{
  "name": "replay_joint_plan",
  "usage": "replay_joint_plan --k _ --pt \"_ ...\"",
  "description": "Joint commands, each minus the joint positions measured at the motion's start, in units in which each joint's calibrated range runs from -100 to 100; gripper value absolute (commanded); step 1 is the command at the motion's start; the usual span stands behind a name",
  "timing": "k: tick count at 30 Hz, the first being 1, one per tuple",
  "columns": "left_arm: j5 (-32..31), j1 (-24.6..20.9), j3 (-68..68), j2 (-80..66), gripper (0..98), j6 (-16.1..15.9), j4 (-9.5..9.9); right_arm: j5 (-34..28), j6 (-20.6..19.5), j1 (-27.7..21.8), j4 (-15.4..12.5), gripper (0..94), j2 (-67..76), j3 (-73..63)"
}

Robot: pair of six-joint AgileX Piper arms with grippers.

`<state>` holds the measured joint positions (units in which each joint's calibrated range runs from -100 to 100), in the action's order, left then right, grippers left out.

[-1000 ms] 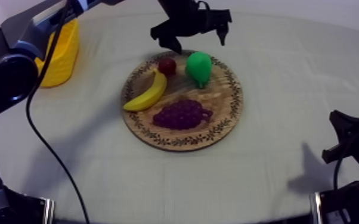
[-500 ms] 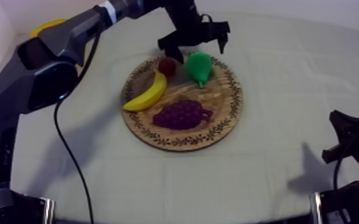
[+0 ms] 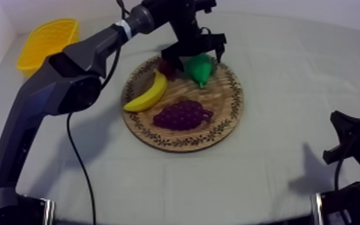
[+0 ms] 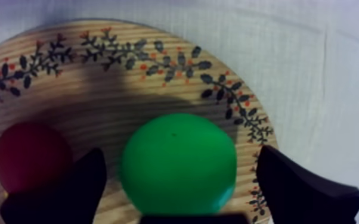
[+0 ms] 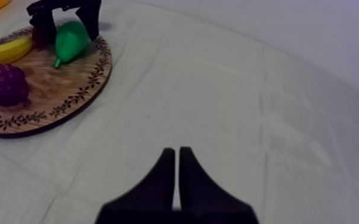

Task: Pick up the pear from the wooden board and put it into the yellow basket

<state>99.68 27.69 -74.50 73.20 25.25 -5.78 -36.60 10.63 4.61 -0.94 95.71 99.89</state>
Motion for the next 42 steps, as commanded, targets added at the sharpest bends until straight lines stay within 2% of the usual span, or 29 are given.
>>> replay_joint_plan --k 1,5,12,17,26,42 --pt "0.03 -0.03 -0.39 0.41 92.0 -0.42 -0.17 -0.01 0.04 -0.01 -0.01 0.4 0.04 0.00" --pt "0.07 -0.01 -0.81 1.05 85.6 -0.99 -0.27 -0.01 0.04 -0.01 -0.01 0.4 0.04 0.00" --pt "0.08 0.35 -0.58 0.78 60.6 -1.63 -0.14 -0.01 0.04 -0.01 -0.01 0.4 0.04 0.00" --pt "0.08 0.57 -0.07 0.17 49.3 -1.86 -0.06 -0.01 0.04 -0.01 -0.01 0.4 0.04 0.00" --pt "0.08 1.22 5.57 -5.77 44.7 -2.20 0.39 -0.01 0.04 -0.01 -0.01 0.4 0.04 0.00" --pt "0.08 3.32 27.08 -33.48 43.7 -2.32 2.69 -0.01 0.04 -0.01 -0.01 0.4 0.04 0.00"
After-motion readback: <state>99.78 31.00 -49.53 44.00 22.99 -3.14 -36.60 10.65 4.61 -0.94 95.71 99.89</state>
